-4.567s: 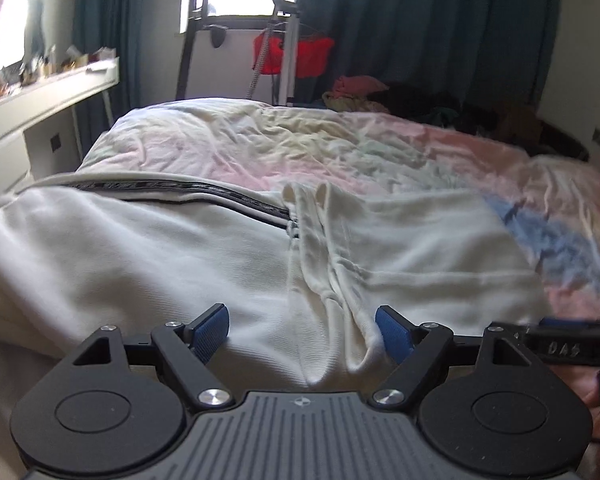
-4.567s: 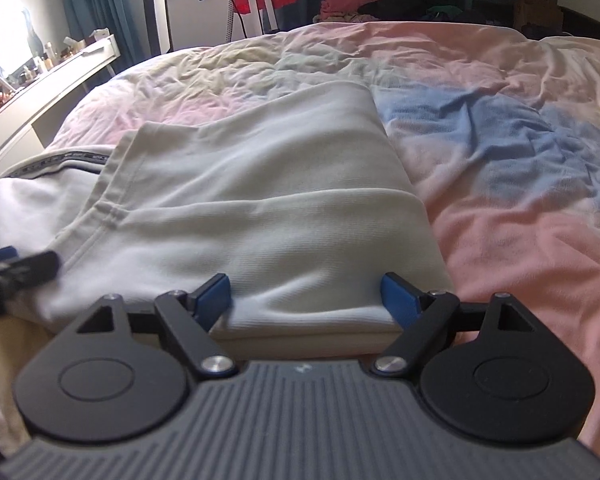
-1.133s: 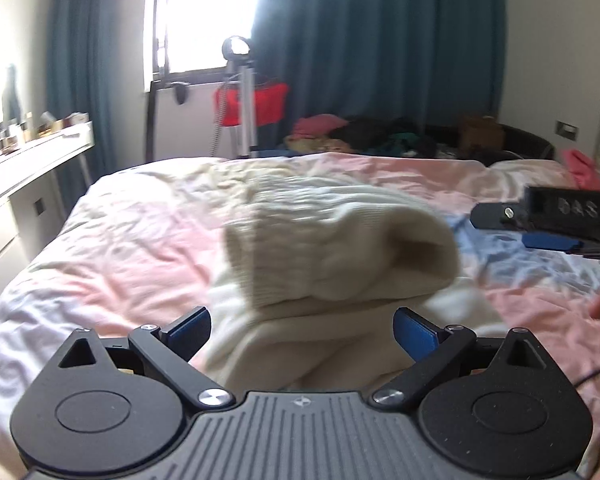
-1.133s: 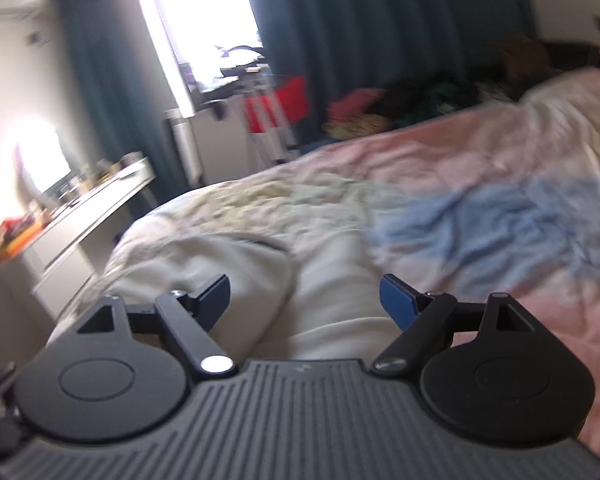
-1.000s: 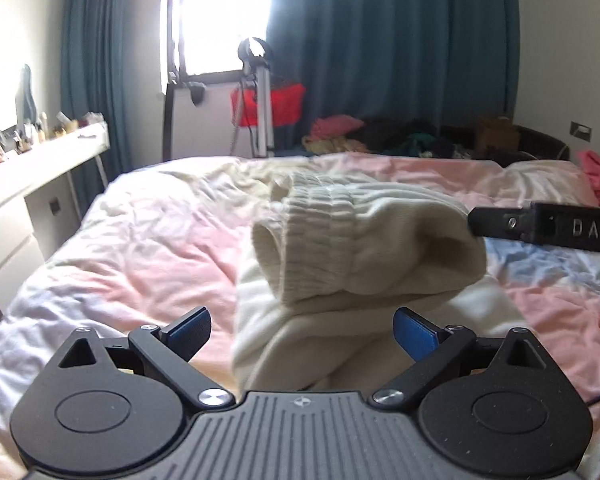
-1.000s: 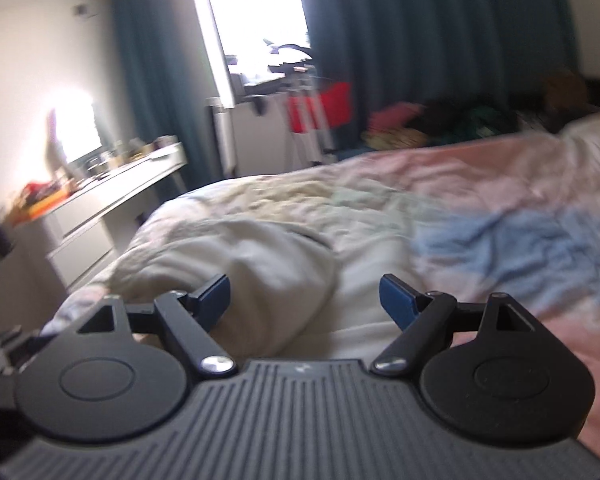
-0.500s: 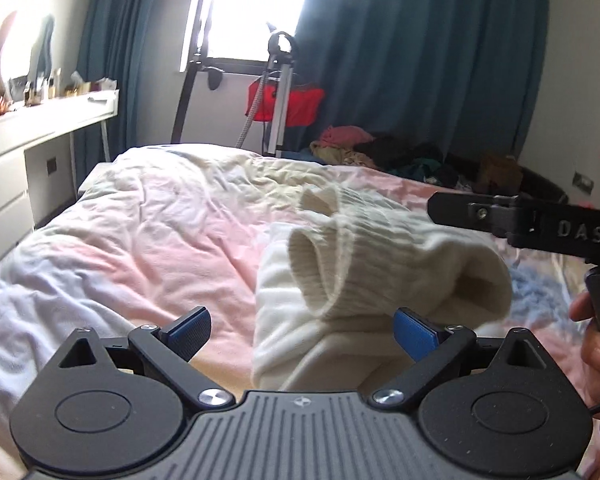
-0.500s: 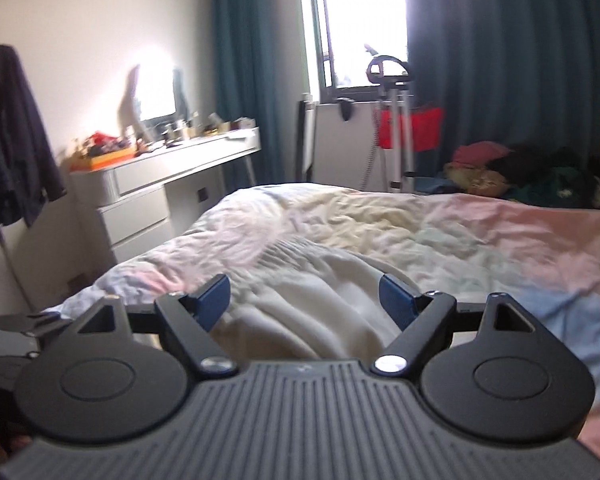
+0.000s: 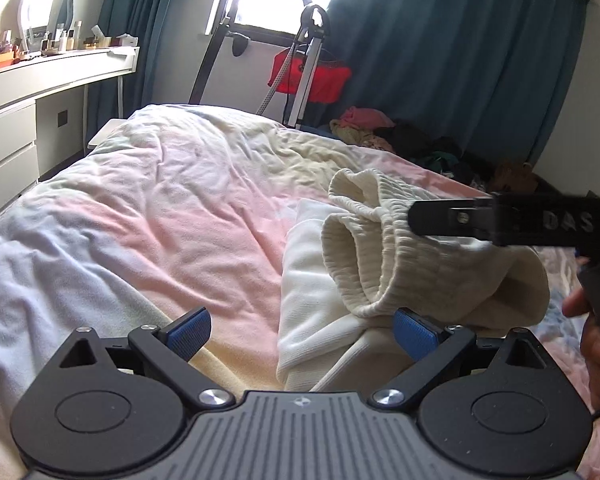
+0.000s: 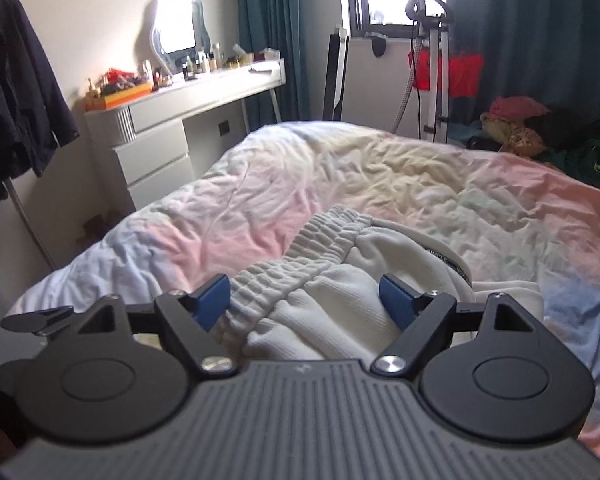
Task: Fold clothes
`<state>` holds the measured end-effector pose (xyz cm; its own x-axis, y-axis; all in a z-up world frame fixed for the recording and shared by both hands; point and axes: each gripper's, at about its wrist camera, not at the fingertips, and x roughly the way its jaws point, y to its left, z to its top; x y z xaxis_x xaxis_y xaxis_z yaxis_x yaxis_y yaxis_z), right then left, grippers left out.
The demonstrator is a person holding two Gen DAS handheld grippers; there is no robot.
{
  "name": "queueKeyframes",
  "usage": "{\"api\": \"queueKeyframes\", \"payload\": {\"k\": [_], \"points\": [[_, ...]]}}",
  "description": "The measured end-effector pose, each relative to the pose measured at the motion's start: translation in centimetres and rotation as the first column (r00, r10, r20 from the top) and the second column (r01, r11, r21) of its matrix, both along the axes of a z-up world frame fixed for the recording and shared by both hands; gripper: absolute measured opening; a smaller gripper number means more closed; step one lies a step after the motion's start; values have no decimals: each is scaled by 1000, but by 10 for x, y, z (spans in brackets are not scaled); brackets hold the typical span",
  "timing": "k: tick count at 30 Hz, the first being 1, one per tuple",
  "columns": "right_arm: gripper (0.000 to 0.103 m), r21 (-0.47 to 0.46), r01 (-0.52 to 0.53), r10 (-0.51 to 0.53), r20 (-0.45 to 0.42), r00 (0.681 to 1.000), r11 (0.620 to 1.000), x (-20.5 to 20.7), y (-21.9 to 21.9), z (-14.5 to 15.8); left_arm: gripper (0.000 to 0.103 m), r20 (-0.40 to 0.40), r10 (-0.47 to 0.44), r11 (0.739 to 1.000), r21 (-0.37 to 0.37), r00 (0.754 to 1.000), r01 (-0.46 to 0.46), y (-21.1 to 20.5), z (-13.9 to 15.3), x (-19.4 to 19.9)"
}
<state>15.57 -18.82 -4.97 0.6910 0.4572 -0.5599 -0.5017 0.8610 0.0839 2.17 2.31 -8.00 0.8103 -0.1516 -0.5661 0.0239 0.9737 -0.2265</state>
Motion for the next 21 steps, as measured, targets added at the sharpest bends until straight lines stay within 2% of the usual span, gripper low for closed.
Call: {"api": "queueKeyframes", "payload": {"k": [3,8,12,14,16,18,19,21], "points": [[83,-57,0,-1,-15,1000,998,3,10,5,99,-4,3,1000,6,1000,-3,-2,-1,1],[83,-47,-30,30,2,1000,998,-5,14,16,99,-22,8,1000,14,1000,-8,-3,-6,3],[83,-102,-49,48,-8,999,994,-7,16,4,99,-37,13,1000,19,999,-12,-5,-10,5],[89,-103,-41,38,-33,999,994,-4,15,-5,99,-45,15,1000,22,999,-14,-5,-12,6],[90,-113,-32,30,-21,999,993,-4,14,-10,99,-52,17,1000,25,998,-16,-6,-14,7],[88,-92,14,-15,-15,1000,996,-3,8,-10,99,-57,20,1000,22,998,-19,-4,-14,8],[80,-75,45,-46,-15,999,996,-2,3,-8,99,-59,22,1000,16,998,-21,-3,-15,8],[76,-58,105,-105,-2,994,993,-2,-8,-3,99,-61,22,1000,5,998,-22,-2,-16,8]]}}
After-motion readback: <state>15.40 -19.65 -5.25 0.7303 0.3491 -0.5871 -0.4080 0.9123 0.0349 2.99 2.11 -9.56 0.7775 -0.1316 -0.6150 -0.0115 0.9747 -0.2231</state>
